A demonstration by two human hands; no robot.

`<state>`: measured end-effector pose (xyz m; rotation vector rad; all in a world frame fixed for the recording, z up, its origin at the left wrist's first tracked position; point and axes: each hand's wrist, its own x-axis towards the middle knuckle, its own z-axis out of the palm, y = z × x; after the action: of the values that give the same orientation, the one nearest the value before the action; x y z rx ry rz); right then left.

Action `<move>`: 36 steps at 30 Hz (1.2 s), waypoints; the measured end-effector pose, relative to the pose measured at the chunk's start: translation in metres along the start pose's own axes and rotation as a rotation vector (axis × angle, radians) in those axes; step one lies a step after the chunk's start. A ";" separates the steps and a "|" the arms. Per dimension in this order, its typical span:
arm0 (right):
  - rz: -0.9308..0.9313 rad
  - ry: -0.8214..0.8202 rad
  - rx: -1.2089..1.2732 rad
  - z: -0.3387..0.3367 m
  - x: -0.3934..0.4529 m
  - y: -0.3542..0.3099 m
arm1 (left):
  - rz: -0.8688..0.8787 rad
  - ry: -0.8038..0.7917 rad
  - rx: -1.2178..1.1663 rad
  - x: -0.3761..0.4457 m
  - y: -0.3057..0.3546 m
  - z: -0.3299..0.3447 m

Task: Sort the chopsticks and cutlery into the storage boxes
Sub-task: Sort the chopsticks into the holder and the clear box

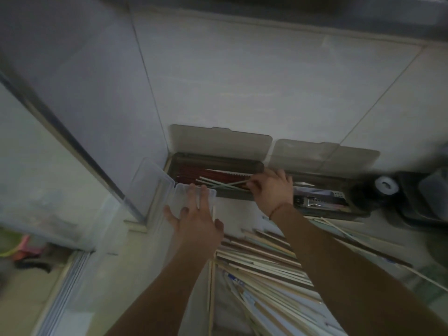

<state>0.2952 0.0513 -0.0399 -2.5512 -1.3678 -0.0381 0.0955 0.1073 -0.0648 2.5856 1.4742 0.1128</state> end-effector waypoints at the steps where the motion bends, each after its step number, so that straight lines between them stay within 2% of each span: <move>1: 0.008 0.091 0.046 -0.003 -0.009 0.009 | 0.004 0.003 0.001 0.000 0.000 0.000; 3: 0.049 0.273 0.127 -0.008 -0.038 0.034 | 0.009 0.004 0.003 0.001 0.000 0.001; 5: 0.100 0.354 0.147 -0.008 -0.078 0.066 | 0.009 0.004 0.012 0.001 0.001 0.001; 7: 0.183 0.327 0.106 -0.004 -0.120 0.102 | 0.009 -0.001 0.025 0.001 0.002 0.000; 11: 0.353 0.118 0.025 0.002 -0.183 0.153 | 0.002 -0.003 0.034 0.002 0.004 -0.001; 14: 0.321 0.080 0.051 0.001 -0.198 0.161 | 0.000 -0.008 0.028 0.002 0.005 -0.001; 19: 0.232 0.201 -0.014 -0.005 -0.207 0.159 | -0.007 0.003 0.029 0.003 0.003 -0.003; 26: 0.239 0.162 0.002 -0.005 -0.218 0.155 | -0.009 0.015 0.039 0.003 0.003 -0.001; 31: 0.245 0.199 -0.029 -0.002 -0.228 0.155 | -0.002 0.020 0.043 0.004 0.001 0.001; 36: 0.262 0.100 -0.038 -0.008 -0.227 0.152 | -0.006 0.033 0.034 0.005 0.001 0.003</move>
<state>0.2944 -0.2164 -0.0947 -2.6978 -0.9977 -0.1434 0.0994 0.1103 -0.0679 2.6183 1.5075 0.1310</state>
